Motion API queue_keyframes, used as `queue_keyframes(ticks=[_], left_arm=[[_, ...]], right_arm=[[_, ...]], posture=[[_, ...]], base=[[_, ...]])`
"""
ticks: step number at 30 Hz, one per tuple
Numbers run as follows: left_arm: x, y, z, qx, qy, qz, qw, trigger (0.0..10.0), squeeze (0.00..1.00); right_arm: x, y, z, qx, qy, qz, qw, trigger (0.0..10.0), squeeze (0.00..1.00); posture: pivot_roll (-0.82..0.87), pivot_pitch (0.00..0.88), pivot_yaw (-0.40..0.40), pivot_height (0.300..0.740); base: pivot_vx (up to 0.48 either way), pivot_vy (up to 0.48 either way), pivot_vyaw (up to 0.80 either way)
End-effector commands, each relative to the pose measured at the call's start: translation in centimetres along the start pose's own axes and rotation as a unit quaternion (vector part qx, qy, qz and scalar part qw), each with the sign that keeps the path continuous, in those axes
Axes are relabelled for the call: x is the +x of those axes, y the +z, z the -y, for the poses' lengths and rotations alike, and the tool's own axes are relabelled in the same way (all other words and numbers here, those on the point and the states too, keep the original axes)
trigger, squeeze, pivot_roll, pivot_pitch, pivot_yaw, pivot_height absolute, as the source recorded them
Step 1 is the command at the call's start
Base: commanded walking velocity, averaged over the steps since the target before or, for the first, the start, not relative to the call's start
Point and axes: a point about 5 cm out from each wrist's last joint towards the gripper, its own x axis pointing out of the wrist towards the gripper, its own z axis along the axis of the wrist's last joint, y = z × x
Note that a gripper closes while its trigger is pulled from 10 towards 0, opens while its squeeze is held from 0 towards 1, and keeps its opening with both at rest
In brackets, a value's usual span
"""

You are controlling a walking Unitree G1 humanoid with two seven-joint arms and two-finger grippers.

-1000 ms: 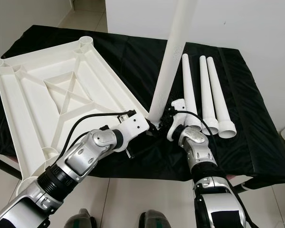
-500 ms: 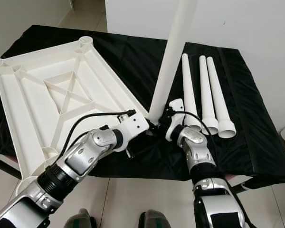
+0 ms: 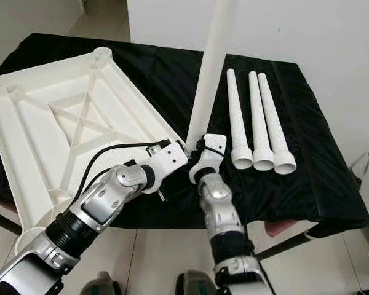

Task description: Building children table

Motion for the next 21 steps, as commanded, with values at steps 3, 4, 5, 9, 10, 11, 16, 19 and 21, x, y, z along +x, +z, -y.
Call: queue_keyframes(ticks=[3,4,5,9,10,11,16,19,21], left_arm=[[0.56,-1.69,2.04,-0.006,-0.052,-0.040,0.998,10.0,0.00],[0.56,-1.69,2.04,-0.006,-0.052,-0.040,0.998,10.0,0.00],[0.57,-1.69,2.03,-0.006,-0.052,-0.040,0.998,10.0,0.00],[0.58,-1.69,2.01,-0.004,-0.053,-0.041,0.998,10.0,0.00],[0.60,-1.69,2.03,-0.004,-0.053,-0.040,0.998,10.0,0.00],[0.60,-1.69,2.03,-0.004,-0.053,-0.040,0.998,10.0,0.00],[0.62,-1.69,2.05,-0.006,-0.053,-0.040,0.998,10.0,0.00],[0.63,-1.66,2.04,-0.006,-0.052,-0.039,0.998,10.0,0.00],[0.66,-1.62,2.01,-0.006,-0.052,-0.039,0.998,10.0,0.00]], right_arm=[[-0.45,-0.83,3.80,-0.003,-0.095,-0.039,0.995,0.0,0.00],[-0.45,-0.83,3.80,-0.003,-0.095,-0.039,0.995,0.0,0.00],[-0.48,-0.71,4.01,-0.010,-0.096,-0.039,0.995,0.0,0.00],[-0.51,-0.64,4.11,-0.017,-0.101,-0.042,0.994,4.5,0.00],[-0.44,-0.63,3.98,-0.014,-0.093,-0.043,0.995,10.0,1.00],[-0.44,-0.63,3.98,-0.014,-0.093,-0.043,0.995,10.0,1.00],[-0.24,-0.39,3.75,-0.009,-0.074,-0.039,0.997,10.0,1.00],[0.03,-0.20,3.78,-0.003,-0.033,-0.042,0.999,10.0,1.00],[0.26,-0.02,3.82,-0.001,0.008,-0.042,0.999,10.0,1.00]], posture=[[-0.05,0.007,-0.044,0.740],[-0.05,0.007,-0.044,0.740],[-0.05,0.007,-0.044,0.740],[-0.05,0.001,-0.046,0.740],[-0.05,0.000,-0.048,0.740],[-0.05,0.000,-0.048,0.740],[-0.05,0.000,-0.049,0.740],[-0.05,0.000,-0.050,0.740],[-0.05,0.000,-0.046,0.740]], base=[[0.000,0.000,0.00],[0.000,0.000,0.00],[0.000,0.000,0.00],[0.000,0.000,0.00],[0.000,0.000,0.00],[0.000,0.000,0.00],[0.000,0.000,0.00],[0.000,0.000,0.00],[0.000,0.000,0.00]])
